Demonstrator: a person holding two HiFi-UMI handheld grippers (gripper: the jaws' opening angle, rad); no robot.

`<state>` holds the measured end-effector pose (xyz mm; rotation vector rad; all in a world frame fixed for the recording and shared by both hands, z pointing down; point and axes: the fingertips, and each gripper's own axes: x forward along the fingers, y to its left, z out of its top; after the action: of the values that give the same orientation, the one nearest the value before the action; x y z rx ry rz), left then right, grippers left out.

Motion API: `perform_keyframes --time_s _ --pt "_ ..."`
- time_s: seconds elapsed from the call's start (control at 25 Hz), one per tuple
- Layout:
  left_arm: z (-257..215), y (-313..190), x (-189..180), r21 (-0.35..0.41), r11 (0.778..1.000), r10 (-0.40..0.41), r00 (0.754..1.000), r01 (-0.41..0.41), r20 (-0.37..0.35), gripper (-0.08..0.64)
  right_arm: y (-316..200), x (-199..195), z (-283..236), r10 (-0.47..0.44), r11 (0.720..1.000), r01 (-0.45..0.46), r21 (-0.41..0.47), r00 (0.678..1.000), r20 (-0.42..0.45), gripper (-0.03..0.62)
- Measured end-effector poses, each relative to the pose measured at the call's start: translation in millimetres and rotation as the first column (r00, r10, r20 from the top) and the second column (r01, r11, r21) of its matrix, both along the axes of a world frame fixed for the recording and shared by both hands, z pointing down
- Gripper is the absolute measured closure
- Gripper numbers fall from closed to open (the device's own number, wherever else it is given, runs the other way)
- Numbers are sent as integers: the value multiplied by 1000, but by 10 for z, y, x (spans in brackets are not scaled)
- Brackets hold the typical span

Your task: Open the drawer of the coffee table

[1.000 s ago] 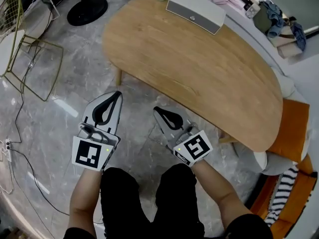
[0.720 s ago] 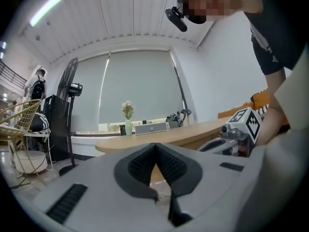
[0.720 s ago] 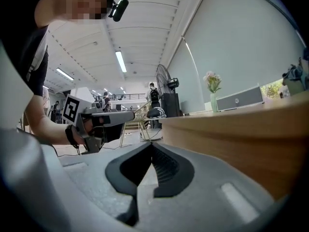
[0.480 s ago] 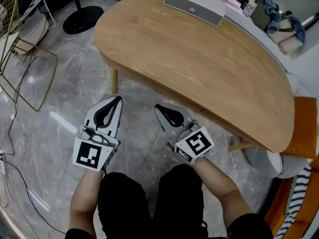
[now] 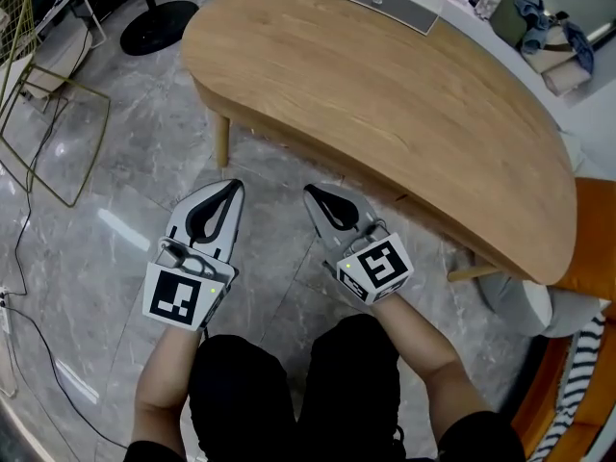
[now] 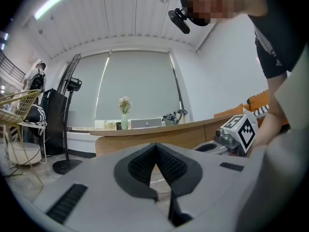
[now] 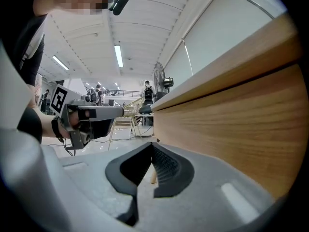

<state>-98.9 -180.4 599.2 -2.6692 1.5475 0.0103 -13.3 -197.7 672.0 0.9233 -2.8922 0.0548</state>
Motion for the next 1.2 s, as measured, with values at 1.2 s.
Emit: perform_keyframes --time_s 1.2 --pt "93 187 -5 -35 999 -17 999 18 38 552 -482 -154 452 30 984 12 -179 972 232 449"
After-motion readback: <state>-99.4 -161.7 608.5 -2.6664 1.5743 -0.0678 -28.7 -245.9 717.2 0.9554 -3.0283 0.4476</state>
